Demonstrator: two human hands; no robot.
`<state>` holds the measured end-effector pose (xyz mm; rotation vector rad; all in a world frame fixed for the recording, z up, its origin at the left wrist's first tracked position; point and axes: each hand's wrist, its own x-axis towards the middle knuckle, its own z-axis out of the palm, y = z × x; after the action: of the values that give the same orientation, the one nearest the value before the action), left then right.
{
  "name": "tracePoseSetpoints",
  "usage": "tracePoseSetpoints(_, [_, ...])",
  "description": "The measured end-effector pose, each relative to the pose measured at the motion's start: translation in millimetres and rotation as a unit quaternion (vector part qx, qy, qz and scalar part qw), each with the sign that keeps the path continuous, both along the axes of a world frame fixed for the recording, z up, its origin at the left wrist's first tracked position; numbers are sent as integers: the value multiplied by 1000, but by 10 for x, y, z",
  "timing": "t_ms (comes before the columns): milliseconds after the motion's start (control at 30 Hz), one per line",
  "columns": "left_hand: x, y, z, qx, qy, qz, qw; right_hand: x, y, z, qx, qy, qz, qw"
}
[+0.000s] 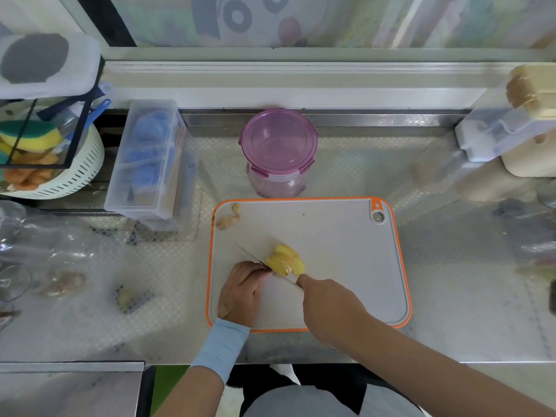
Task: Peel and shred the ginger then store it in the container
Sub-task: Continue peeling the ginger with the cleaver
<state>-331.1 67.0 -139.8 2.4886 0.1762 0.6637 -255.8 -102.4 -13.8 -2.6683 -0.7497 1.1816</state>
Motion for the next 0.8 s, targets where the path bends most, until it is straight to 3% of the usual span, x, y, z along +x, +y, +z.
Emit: tracePoseSetpoints(800, [-1, -38, 89, -40, 18, 4, 999, 2, 167, -376, 26, -2, -44, 999])
